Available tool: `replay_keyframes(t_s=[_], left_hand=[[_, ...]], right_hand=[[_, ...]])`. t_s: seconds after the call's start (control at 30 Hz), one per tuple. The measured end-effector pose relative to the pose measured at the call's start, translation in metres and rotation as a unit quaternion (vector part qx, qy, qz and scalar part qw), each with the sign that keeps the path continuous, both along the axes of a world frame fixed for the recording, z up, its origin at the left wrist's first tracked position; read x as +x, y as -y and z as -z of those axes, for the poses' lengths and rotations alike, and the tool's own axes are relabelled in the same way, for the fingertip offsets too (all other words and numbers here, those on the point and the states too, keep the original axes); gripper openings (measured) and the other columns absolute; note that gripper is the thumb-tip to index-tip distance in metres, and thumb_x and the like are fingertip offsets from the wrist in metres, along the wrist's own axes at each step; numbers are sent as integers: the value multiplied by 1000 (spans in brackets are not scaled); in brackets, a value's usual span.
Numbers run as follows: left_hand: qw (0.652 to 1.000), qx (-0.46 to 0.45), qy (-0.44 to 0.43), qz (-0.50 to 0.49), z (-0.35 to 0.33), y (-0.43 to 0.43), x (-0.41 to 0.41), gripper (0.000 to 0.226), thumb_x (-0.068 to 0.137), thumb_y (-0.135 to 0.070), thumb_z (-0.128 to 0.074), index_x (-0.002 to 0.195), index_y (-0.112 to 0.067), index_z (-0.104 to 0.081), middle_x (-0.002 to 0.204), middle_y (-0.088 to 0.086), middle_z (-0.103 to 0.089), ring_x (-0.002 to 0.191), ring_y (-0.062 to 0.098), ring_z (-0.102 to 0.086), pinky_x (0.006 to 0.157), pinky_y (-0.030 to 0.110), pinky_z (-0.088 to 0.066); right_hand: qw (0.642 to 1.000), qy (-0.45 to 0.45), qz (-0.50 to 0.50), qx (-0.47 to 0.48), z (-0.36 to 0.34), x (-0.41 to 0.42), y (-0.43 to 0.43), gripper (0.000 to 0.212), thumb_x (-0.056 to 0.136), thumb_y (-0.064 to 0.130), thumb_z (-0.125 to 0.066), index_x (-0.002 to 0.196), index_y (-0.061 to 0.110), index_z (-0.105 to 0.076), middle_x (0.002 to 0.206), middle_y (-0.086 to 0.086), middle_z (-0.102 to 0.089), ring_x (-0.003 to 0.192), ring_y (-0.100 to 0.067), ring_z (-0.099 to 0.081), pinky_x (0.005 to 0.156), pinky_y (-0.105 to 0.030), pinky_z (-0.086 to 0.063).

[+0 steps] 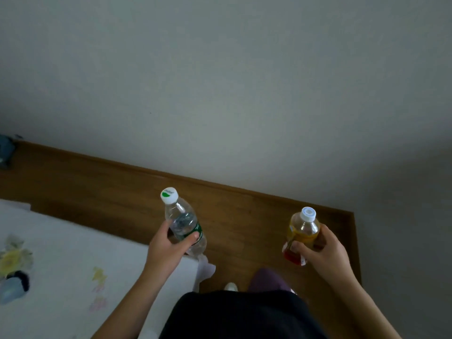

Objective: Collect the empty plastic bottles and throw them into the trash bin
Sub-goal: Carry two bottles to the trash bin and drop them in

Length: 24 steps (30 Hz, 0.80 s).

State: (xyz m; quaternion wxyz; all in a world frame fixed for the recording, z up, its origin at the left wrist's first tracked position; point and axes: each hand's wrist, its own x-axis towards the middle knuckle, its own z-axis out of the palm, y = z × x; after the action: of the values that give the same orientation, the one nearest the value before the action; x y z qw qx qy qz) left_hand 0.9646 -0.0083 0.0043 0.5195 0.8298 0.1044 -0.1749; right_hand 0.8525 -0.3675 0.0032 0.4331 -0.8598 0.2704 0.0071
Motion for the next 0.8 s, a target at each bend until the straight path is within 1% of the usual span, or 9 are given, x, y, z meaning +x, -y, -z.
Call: replay_keyframes(t_s=[0.13, 0.27, 0.37, 0.43, 0.5, 0.57, 0.67, 0.73, 0.8], left_hand=[[1000, 19, 3, 21, -5, 17, 65, 71, 73, -41, -86, 136, -40, -53, 121, -21, -58, 114, 7, -52, 94, 34, -47], [999, 6, -17, -35, 4, 21, 132, 67, 76, -34, -86, 134, -37, -54, 120, -19, -59, 114, 9, -53, 99, 39, -46], [993, 0, -11, -121, 11, 9, 159, 57, 77, -27, -85, 128, -29, -58, 112, -13, -66, 109, 15, -63, 81, 25, -51], [983, 22, -12, -182, 16, -1, 161, 59, 77, -28, -85, 130, -22, -58, 113, -9, -67, 106, 17, -65, 82, 28, -53], [965, 29, -12, -259, 18, -11, 159, 63, 77, -29, -86, 133, -18, -57, 118, -4, -66, 106, 19, -64, 92, 38, -54], [941, 26, -17, -337, 18, -23, 151, 57, 76, -27, -87, 127, -20, -60, 113, -5, -68, 101, 13, -66, 90, 36, -54], [897, 19, -14, -442, 18, -43, 134, 48, 74, -24, -89, 114, -28, -62, 103, -16, -69, 96, -2, -63, 77, 22, -50], [865, 26, -16, -501, 19, -61, 125, 48, 75, -24, -88, 115, -27, -62, 104, -16, -68, 98, 0, -63, 73, 19, -47], [834, 37, -15, -551, 20, -81, 122, 49, 75, -25, -88, 117, -24, -62, 105, -12, -68, 98, 6, -64, 74, 22, -46]], right_hand=[[1000, -12, -13, -7, 4, 67, 16, 60, 69, 38, -87, 121, 24, -59, 107, 10, -66, 96, -7, -62, 75, -24, -49], [998, -20, -55, 3, 10, 172, 25, 65, 70, 36, -88, 126, 18, -60, 112, 4, -68, 102, -16, -63, 79, -29, -48], [992, -21, -123, 36, 11, 256, 17, 68, 71, 35, -88, 131, 19, -57, 117, 5, -66, 104, -15, -62, 83, -31, -49], [981, -34, -180, 58, 11, 309, 4, 68, 72, 34, -88, 131, 21, -57, 122, 5, -66, 107, -14, -63, 89, -34, -53], [967, -37, -243, 62, 8, 362, -16, 68, 71, 35, -88, 131, 24, -57, 123, 6, -66, 105, -10, -64, 86, -29, -53], [950, -36, -302, 67, 5, 409, -44, 67, 69, 37, -88, 129, 27, -58, 122, 8, -66, 102, -5, -63, 80, -22, -51], [914, -43, -397, 76, 0, 466, -102, 71, 67, 41, -88, 131, 27, -58, 122, 10, -66, 107, -7, -63, 89, -34, -56], [885, -48, -455, 85, -3, 500, -149, 73, 68, 40, -88, 132, 28, -58, 123, 10, -66, 110, -9, -63, 92, -38, -57], [858, -49, -503, 94, -4, 531, -199, 73, 68, 41, -88, 134, 28, -57, 124, 10, -66, 111, -11, -63, 93, -39, -57]])
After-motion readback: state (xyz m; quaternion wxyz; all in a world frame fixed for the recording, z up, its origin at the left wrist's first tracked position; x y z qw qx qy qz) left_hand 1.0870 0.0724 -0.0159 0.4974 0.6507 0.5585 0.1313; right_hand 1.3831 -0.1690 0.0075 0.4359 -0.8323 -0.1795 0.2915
